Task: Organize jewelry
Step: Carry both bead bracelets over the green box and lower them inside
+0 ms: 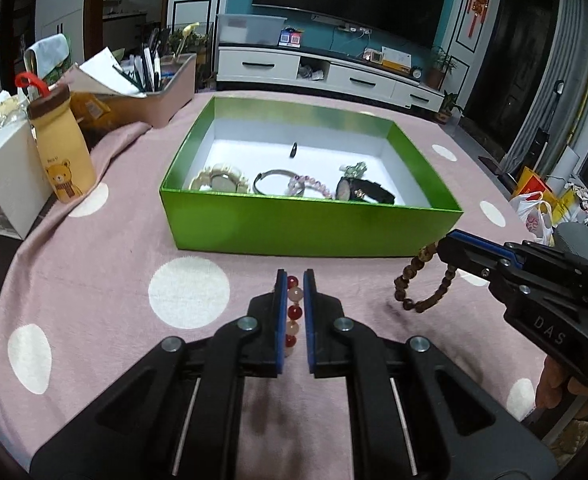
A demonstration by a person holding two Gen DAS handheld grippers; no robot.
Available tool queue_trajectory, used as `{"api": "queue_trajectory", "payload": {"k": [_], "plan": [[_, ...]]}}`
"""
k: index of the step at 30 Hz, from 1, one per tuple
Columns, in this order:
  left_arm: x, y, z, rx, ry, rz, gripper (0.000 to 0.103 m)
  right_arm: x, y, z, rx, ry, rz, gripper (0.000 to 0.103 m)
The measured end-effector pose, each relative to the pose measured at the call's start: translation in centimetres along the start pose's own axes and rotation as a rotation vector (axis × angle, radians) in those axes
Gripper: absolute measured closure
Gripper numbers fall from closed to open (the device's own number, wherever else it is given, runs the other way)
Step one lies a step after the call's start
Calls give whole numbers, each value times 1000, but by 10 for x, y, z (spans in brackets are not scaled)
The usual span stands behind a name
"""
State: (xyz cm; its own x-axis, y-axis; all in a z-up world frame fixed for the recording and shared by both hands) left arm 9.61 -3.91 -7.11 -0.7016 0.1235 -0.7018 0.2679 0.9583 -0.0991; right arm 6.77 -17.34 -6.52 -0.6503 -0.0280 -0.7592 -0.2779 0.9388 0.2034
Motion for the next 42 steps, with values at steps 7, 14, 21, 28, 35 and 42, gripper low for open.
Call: {"api": "queue_trajectory", "payload": {"k": [7, 14, 21, 28, 35, 42], "plan": [[-7, -9, -19, -9, -20, 16, 96, -6, 0, -26, 0, -47, 3, 96], [-16, -14, -34, -23, -44, 30, 96, -17, 1, -47, 0, -93, 0, 96], [-28, -19, -46, -33, -79, 49, 96, -28, 4, -63, 2, -132, -13, 96], [-39, -22, -50, -42, -95, 57, 96, -37, 4, -71, 8, -153, -25, 96], [-50, -21, -48, -53, -105, 68, 96, -47, 1, -75, 10, -168, -23, 96], [-61, -24, -44, -57, -113, 83, 96, -55, -4, -74, 17, -177, -19, 96]]}}
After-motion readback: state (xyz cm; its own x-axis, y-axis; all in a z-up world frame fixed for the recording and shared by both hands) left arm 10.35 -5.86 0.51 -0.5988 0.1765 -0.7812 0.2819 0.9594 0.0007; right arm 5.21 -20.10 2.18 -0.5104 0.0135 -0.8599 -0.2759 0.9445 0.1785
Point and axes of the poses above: each gripper's, at about its wrist camera, not at the fingertips, and z roughly the way its jaws point, y to its left, x to its underside, the point moved 7 cm from there along z, roughly the way its jaws point, and after that the axes turned 4 degrees about -x, right-handed, at the moved point
